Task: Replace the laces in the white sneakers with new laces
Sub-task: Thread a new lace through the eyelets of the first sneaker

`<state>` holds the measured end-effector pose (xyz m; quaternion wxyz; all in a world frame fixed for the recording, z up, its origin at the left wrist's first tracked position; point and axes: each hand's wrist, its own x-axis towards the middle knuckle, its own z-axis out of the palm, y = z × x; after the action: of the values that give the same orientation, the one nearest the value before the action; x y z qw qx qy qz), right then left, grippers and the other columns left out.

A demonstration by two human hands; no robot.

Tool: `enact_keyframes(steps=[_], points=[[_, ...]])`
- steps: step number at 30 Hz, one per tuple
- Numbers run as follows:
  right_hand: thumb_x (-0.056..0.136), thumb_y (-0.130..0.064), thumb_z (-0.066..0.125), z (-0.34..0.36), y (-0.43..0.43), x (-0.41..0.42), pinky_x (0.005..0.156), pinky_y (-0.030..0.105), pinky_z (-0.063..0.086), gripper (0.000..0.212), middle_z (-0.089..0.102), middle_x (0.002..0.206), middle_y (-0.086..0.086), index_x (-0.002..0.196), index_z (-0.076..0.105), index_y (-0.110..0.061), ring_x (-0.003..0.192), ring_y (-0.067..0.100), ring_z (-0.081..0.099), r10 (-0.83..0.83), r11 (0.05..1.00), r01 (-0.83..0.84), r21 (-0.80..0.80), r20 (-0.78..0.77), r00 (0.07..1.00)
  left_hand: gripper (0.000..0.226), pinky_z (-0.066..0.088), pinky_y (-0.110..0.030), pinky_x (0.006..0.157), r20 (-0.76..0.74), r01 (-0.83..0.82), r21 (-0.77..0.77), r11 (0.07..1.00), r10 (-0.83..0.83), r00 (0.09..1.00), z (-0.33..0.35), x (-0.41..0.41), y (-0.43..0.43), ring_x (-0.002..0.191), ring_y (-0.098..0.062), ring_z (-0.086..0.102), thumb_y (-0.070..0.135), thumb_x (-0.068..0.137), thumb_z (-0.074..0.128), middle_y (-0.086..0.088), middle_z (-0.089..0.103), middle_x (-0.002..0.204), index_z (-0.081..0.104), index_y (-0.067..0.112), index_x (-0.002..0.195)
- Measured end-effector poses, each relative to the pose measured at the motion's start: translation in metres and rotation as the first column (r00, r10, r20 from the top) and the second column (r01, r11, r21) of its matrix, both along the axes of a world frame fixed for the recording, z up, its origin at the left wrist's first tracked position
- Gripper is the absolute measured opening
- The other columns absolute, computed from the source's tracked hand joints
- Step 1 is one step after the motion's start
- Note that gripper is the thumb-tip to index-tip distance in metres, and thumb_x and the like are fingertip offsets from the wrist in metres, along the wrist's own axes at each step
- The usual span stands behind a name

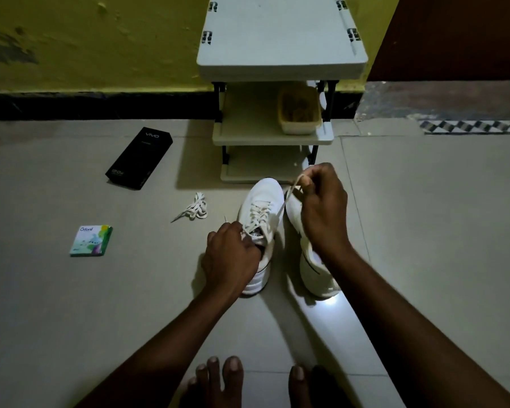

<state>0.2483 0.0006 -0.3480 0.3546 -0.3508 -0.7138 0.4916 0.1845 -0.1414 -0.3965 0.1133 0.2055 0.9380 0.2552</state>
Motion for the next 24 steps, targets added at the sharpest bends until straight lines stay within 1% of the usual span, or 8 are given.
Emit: enact_keyframes(steps=[2, 3, 4, 6, 8, 10, 17, 24], points=[[0.088, 0.012, 0.039, 0.009, 0.002, -0.002, 0.058, 0.033, 0.054, 0.021, 0.066, 0.085, 0.014, 0.081, 0.051, -0.003, 0.069, 0.026, 0.066, 0.076, 0.912, -0.128, -0.391, -0.147, 0.986, 0.02, 0.042, -0.036, 0.079, 0.017, -0.012, 0.008, 1.0, 0.012, 1.0, 0.0, 0.0, 0.001, 0.108, -0.03, 0.055, 0.027, 0.091, 0.055, -0.002, 0.064, 0.114, 0.065, 0.018, 0.106], [0.085, 0.008, 0.04, 0.008, 0.004, -0.001, 0.055, 0.033, 0.052, 0.017, 0.067, 0.082, 0.013, 0.079, 0.05, -0.004, 0.066, 0.026, 0.063, 0.148, 0.944, -0.157, -0.289, -0.054, 0.988, 0.019, 0.044, -0.037, 0.08, 0.028, -0.017, 0.012, 1.0, 0.017, 0.999, -0.001, 0.0, 0.001, 0.108, -0.03, 0.055, 0.027, 0.091, 0.055, -0.001, 0.064, 0.113, 0.065, 0.018, 0.105], [0.082, -0.001, 0.043, 0.004, 0.007, 0.002, 0.056, 0.036, 0.052, 0.01, 0.066, 0.081, 0.01, 0.081, 0.051, -0.007, 0.067, 0.025, 0.061, 0.233, 0.972, -0.236, 0.0, 0.141, 0.962, 0.019, 0.046, -0.038, 0.08, 0.04, -0.018, 0.017, 1.0, 0.018, 0.999, -0.002, 0.0, 0.001, 0.107, -0.03, 0.055, 0.027, 0.091, 0.054, -0.001, 0.064, 0.113, 0.064, 0.019, 0.104], [0.078, -0.019, 0.046, -0.007, 0.013, 0.007, 0.062, 0.041, 0.048, 0.02, 0.063, 0.083, 0.011, 0.093, 0.056, -0.01, 0.077, 0.031, 0.057, 0.288, 0.757, -0.559, 0.338, 0.596, 0.75, 0.019, 0.046, -0.039, 0.081, 0.054, -0.015, 0.023, 1.0, 0.014, 0.998, 0.0, -0.001, 0.001, 0.109, -0.031, 0.055, 0.025, 0.091, 0.051, -0.001, 0.063, 0.113, 0.064, 0.019, 0.103], [0.086, -0.026, 0.051, -0.013, 0.014, 0.008, 0.068, 0.036, 0.041, 0.029, 0.065, 0.095, 0.013, 0.11, 0.061, -0.011, 0.094, 0.034, 0.057, 0.245, 0.563, -0.783, 0.263, 0.852, 0.462, 0.02, 0.045, -0.04, 0.082, 0.072, -0.008, 0.014, 1.0, 0.007, 0.997, 0.002, -0.001, 0.0, 0.11, -0.032, 0.054, 0.023, 0.091, 0.049, -0.004, 0.061, 0.114, 0.063, 0.017, 0.104], [0.09, -0.022, 0.059, -0.011, 0.012, 0.004, 0.075, 0.036, 0.033, 0.023, 0.064, 0.105, 0.008, 0.11, 0.067, -0.014, 0.108, 0.032, 0.052, 0.177, 0.504, -0.833, 0.229, 0.916, 0.359, 0.021, 0.047, -0.042, 0.083, 0.084, -0.001, -0.011, 1.0, 0.002, 0.996, 0.003, -0.002, 0.001, 0.11, -0.034, 0.054, 0.023, 0.092, 0.049, -0.007, 0.06, 0.114, 0.062, 0.016, 0.106], [0.063, -0.003, 0.071, -0.012, 0.0, 0.008, 0.066, 0.035, 0.03, 0.019, 0.06, 0.077, 0.006, 0.079, 0.075, -0.012, 0.085, 0.033, 0.054, 0.115, 0.495, -0.68, 0.542, 0.735, 0.669, 0.027, 0.046, -0.038, 0.084, 0.102, 0.005, -0.065, 0.998, 0.001, 0.995, 0.005, 0.001, 0.004, 0.105, -0.034, 0.059, 0.022, 0.095, 0.049, -0.009, 0.057, 0.114, 0.068, 0.015, 0.113], [0.085, -0.029, 0.074, -0.006, -0.002, 0.023, 0.095, 0.051, 0.033, 0.023, 0.044, 0.135, 0.008, 0.104, 0.071, -0.017, 0.128, 0.033, 0.034, 0.052, 0.646, -0.623, 0.441, 0.789, 0.612, 0.025, 0.046, -0.033, 0.081, 0.099, -0.041, 0.018, 0.999, 0.039, 0.994, 0.006, 0.0, -0.004, 0.108, -0.032, 0.062, 0.026, 0.097, 0.06, -0.011, 0.066, 0.113, 0.07, 0.009, 0.112]])
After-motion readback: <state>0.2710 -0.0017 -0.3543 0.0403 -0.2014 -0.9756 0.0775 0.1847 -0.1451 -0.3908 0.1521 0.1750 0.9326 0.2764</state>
